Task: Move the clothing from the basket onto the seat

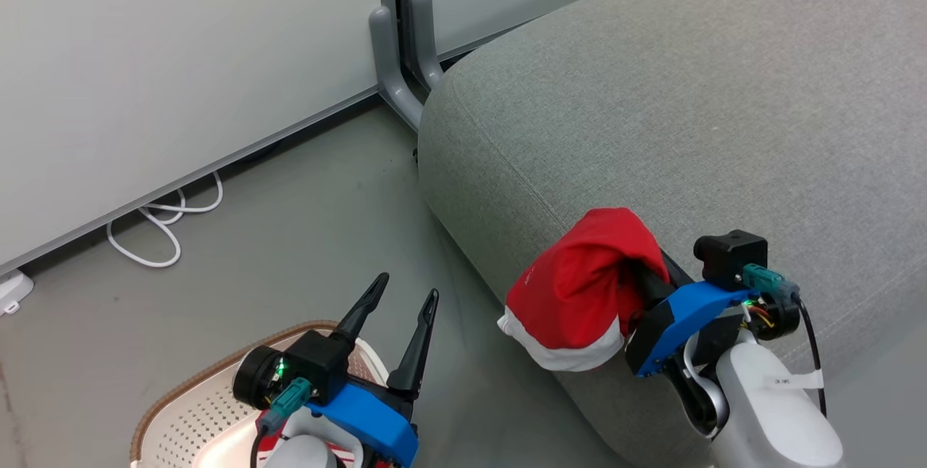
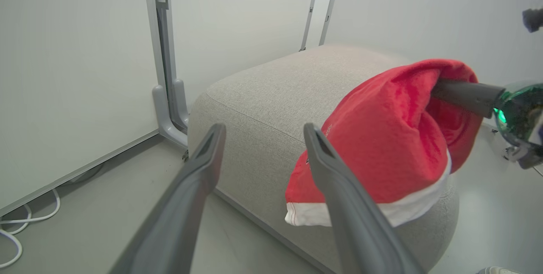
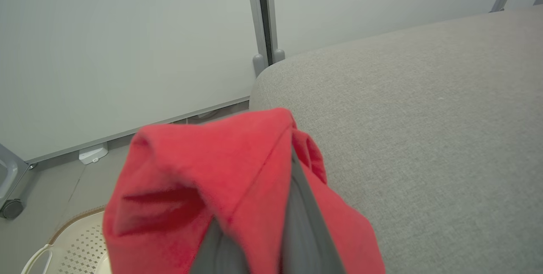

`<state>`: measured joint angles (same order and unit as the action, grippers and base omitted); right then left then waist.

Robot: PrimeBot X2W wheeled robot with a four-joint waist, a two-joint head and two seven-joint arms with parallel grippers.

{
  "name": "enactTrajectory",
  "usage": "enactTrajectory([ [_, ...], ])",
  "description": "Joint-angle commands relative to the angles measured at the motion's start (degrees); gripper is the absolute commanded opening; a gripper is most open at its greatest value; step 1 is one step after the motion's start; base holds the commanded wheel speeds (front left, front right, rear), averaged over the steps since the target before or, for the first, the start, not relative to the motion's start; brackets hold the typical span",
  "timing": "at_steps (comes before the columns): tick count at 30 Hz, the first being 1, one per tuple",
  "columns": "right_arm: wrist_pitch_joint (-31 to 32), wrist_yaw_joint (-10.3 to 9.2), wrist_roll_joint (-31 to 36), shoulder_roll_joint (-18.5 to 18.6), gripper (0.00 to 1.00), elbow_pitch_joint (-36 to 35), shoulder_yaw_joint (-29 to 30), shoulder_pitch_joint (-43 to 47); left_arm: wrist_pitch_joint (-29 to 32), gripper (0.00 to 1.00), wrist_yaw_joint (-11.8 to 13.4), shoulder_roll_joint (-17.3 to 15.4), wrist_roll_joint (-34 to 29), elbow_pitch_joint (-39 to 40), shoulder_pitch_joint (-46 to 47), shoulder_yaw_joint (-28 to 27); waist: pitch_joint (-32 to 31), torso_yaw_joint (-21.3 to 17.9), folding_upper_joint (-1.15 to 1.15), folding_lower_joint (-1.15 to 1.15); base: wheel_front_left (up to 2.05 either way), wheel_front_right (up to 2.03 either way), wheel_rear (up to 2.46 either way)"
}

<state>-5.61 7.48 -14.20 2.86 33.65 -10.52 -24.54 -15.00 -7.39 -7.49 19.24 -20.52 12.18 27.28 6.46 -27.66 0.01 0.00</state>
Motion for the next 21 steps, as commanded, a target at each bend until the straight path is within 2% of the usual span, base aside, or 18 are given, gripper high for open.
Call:
enactTrajectory([
  [1, 0.1, 0.03, -0.4, 0.1, 0.0, -0.1, 0.3, -1.1, -0.3, 1.0, -0.1, -0.5, 0.1, 0.1, 1.2, 0.2, 0.4, 0.3, -0.01, 0.0, 0.0, 0.0, 0.0],
  [4, 0.9, 0.03, -0.6, 0.2, 0.0, 0.2, 2.0, -3.7, -0.3, 1.0, -0.1, -0.8, -0.2, 0.6, 1.7, 0.4, 2.0, 0.9, -0.01, 0.0, 0.0, 0.0, 0.0],
  [8, 2.4, 0.03, -1.0, 2.6, 0.0, 1.1, 4.8, -9.8, -0.3, 1.0, -0.1, -2.1, -0.6, 1.4, 3.6, 1.1, 6.0, 2.3, -0.01, 0.0, 0.0, 0.0, 0.0],
  [16, 3.1, 0.03, -5.2, 10.1, 0.0, 3.7, 14.4, -23.3, -0.3, 1.0, -0.1, -5.5, -0.6, 3.6, 9.0, 2.7, 17.3, 6.3, -0.01, 0.0, 0.0, 0.0, 0.0],
  [21, 2.1, 0.03, -4.8, 15.7, 0.0, 5.1, 21.0, -28.5, -0.3, 1.0, -0.1, -8.2, -1.3, 6.0, 12.9, 3.5, 25.1, 8.5, -0.01, 0.0, 0.0, 0.0, 0.0],
])
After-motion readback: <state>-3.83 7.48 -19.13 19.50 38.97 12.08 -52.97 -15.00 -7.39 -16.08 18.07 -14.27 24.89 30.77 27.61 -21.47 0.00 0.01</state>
